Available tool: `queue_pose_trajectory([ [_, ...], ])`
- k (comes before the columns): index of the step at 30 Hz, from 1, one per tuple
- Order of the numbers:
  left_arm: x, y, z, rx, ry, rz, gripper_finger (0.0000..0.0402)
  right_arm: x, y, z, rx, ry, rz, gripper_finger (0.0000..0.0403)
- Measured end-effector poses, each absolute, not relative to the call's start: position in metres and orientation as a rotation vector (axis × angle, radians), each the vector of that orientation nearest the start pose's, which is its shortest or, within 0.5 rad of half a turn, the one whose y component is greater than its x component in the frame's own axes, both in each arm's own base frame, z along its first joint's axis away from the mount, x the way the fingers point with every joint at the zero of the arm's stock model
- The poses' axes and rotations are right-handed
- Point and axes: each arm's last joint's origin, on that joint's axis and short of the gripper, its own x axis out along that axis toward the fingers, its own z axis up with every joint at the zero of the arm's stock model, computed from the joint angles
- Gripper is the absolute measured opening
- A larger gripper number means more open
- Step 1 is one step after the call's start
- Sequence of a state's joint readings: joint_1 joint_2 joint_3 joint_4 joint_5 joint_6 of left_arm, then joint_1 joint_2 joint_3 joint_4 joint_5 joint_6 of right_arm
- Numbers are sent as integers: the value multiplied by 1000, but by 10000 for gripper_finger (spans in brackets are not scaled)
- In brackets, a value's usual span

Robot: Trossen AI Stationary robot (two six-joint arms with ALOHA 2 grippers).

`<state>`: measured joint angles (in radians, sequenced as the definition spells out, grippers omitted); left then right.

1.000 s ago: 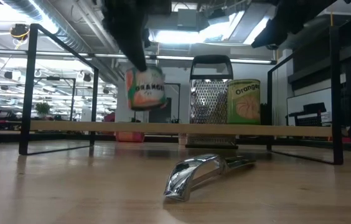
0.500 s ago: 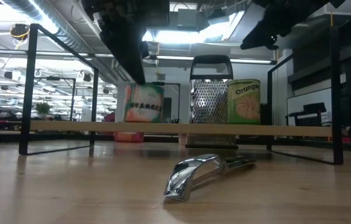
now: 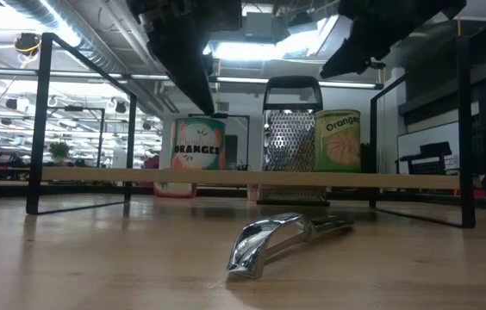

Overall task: Pick and place cans onto a shelf
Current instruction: Put the canned mandarin oranges on the shelf

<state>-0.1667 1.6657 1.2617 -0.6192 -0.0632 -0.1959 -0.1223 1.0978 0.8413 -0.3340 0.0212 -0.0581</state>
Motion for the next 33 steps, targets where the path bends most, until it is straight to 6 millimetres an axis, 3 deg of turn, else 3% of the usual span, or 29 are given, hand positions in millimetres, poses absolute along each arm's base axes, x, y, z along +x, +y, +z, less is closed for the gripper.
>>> queue_pose_trajectory([
  [8, 344, -51, 260, -10, 966, -17, 72, 248, -22, 281, -29, 496, -46, 152],
  [13, 333, -50, 292, 56, 862, -56, 74, 261, -19, 281, 2, 419, 80, 152],
  [18, 303, -43, 327, 127, 783, 9, 75, 273, -17, 278, 2, 361, 127, 152],
  [26, 237, -29, 379, 180, 657, 100, 75, 299, -7, 280, -12, 302, 173, 152],
  [29, 214, -25, 381, 175, 622, 114, 75, 312, -3, 286, -21, 290, 189, 152],
  [33, 188, -21, 365, 145, 589, 125, 75, 333, 2, 289, -23, 300, 207, 152],
])
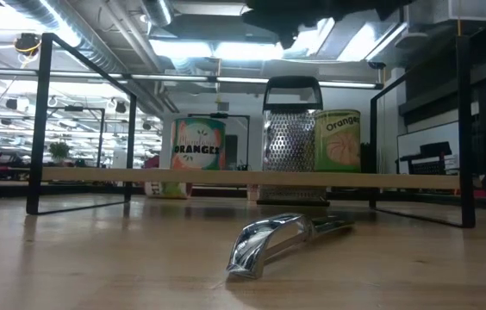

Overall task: Pick and place cans onto a shelf
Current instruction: Put the canned mandarin oranges on the shelf

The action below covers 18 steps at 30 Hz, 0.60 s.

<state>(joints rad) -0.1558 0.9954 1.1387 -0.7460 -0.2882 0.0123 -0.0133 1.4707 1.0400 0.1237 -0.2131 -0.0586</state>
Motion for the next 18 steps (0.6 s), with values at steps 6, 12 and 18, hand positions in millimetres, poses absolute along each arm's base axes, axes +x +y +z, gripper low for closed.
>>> queue_pose_trajectory([
  [6, 161, -17, 327, 106, 535, 144, 75, 361, 12, 286, -20, 367, 238, 152],
  [12, 145, -14, 299, 87, 475, 147, 75, 386, 31, 267, -28, 473, 288, 152],
  [18, 135, -13, 285, 79, 448, 146, 75, 402, 44, 239, -76, 550, 330, 152],
])
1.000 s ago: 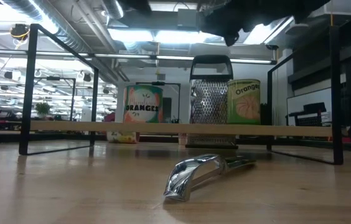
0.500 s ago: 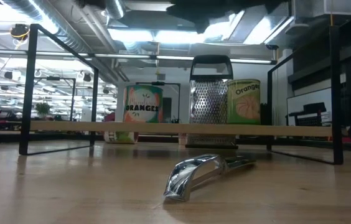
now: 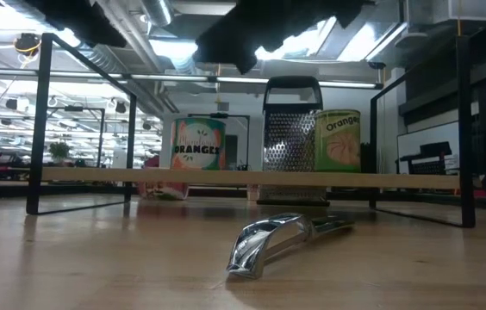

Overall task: Pick and place cans onto a shelf
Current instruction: Put the canned mandarin oranges on the shelf

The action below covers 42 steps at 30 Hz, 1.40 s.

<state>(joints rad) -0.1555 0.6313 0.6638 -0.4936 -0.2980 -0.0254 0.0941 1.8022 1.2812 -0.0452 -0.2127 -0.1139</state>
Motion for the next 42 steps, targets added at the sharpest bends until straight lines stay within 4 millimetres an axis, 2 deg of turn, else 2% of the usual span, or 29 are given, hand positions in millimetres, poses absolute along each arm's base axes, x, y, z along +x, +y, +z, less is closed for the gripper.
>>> queue_pose_trajectory([
  [7, 134, -12, 282, 77, 446, 142, 75, 410, 46, 212, -74, 619, 333, 152],
  [11, 134, -12, 282, 76, 443, 142, 75, 414, 45, 201, -95, 650, 275, 152],
  [21, 134, -13, 283, 74, 435, 142, 75, 413, 44, 197, -106, 675, 254, 152],
  [28, 134, -13, 283, 72, 434, 135, 75, 415, 44, 185, -124, 709, 261, 150],
  [35, 134, -13, 283, 68, 434, 116, 75, 416, 44, 184, -122, 710, 257, 108],
  [42, 134, -13, 283, 68, 434, 116, 75, 416, 44, 183, -110, 717, 256, 45],
])
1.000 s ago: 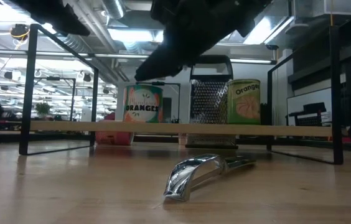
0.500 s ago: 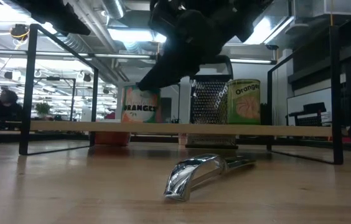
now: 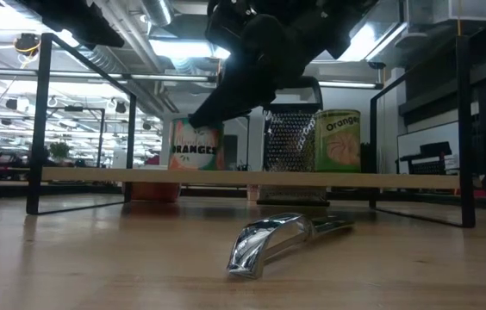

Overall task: Pick and place cans onto a shelf
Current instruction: Put the canned mandarin oranges on the shelf

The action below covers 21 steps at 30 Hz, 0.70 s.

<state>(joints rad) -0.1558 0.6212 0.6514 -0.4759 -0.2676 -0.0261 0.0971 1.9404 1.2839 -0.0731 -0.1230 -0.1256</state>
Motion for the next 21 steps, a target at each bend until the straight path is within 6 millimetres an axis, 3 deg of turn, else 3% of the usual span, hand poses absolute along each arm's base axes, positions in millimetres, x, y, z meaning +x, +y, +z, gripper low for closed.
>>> queue_pose_trajectory([
  [4, 134, -13, 283, 68, 435, 116, 75, 415, 45, 184, -92, 719, 253, 11],
  [11, 134, -13, 283, 69, 438, 116, 75, 404, 53, 195, -100, 752, 276, 11],
  [21, 134, -13, 283, 71, 440, 115, 75, 361, 68, 250, -72, 818, 303, 11],
])
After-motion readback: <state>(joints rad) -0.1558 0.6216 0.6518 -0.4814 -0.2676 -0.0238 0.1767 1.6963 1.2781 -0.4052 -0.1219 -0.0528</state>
